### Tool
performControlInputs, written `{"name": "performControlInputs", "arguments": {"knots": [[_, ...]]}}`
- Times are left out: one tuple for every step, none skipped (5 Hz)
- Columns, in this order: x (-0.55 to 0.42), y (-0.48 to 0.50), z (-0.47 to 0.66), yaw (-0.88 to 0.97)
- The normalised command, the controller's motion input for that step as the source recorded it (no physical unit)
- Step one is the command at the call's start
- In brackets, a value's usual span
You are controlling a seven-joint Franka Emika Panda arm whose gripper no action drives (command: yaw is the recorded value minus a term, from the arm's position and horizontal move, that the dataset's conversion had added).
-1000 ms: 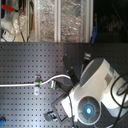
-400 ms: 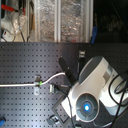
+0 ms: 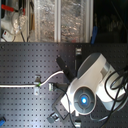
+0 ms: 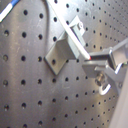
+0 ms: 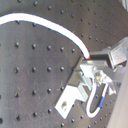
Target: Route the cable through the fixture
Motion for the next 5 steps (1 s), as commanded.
{"name": "performControlInputs", "arguments": {"knots": [[-0.025, -0.024, 0.0, 0.0], [-0.406, 0.006, 0.37, -0.31], [-0.053, -0.056, 0.01, 0.0], [-0.285, -0.027, 0.23, -0.11], [-0.476, -0.021, 0.32, -0.17]]}}
